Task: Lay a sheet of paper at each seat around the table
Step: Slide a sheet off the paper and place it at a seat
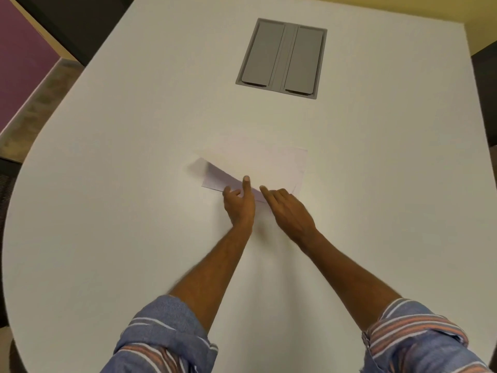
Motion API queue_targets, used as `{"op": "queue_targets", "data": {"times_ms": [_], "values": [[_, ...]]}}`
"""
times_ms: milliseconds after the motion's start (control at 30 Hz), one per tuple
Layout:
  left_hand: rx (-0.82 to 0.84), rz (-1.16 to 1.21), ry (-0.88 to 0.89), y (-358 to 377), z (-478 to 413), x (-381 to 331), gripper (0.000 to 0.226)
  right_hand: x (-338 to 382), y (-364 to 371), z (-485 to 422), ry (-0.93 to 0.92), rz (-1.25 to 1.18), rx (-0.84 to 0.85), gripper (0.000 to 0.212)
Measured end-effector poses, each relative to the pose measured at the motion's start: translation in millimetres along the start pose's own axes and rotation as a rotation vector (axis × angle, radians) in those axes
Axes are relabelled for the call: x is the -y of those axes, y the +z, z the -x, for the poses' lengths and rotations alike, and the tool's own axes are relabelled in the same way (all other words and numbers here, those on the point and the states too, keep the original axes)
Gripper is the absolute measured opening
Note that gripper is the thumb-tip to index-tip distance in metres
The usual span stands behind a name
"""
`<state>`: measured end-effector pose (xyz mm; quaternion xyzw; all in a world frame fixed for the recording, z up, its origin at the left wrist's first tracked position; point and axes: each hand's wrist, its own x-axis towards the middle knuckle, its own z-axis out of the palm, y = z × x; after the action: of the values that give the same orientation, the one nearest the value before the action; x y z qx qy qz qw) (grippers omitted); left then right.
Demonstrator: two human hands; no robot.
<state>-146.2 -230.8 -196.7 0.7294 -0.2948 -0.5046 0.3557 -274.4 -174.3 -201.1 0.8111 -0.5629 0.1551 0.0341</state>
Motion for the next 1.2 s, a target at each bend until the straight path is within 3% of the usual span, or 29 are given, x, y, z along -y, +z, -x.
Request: {"op": "queue_targets", "data": {"times_ms": [133,200,300,367,467,567,700,833,1033,1200], "values": [[0.02,-0.034,0.083,-6.7,2.9,-2.7,0.04,19.2,-6.4,6.2,-0.05,-0.096,0.039,0.056],[0.011,-0.036,0.101,-12.8,2.7,-2.8,0.039,24.5,-9.5,8.9,-0.006,-0.166,0.097,0.051],[0.043,-0.094,0.144,-23.3,3.9,-4.3,0.046,21.5,-16.6,11.1,0.311,-0.431,0.153,0.052],[0.085,-0.1,0.153,-31.7,5.9,-3.3,0.046,10.4,-21.5,8.2,0.568,-0.621,0.063,0.057],[0.182,-0.078,0.142,-46.1,9.9,0.2,0.044,-17.9,-24.1,2.2,0.845,-0.688,-0.069,0.054],[0.292,-0.049,0.146,-58.3,22.4,7.1,0.041,-41.2,-31.7,6.8,1.033,-0.78,0.043,0.059],[0.37,0.018,0.136,-70.1,51.9,19.2,0.042,-55.0,-41.2,32.2,1.109,-0.934,0.16,0.059],[0.368,0.026,0.113,-76.0,89.8,38.8,0.043,-45.0,-59.6,63.4,1.102,-1.089,0.173,0.033],[0.342,-0.028,0.037,-75.7,155.6,72.9,0.032,-34.9,-98.0,108.7,1.062,-0.925,0.154,0.016],[0.401,0.014,-0.023,-76.8,222.3,91.3,0.025,-32.1,-146.5,138.5,1.054,-0.834,0.134,0.017]]}}
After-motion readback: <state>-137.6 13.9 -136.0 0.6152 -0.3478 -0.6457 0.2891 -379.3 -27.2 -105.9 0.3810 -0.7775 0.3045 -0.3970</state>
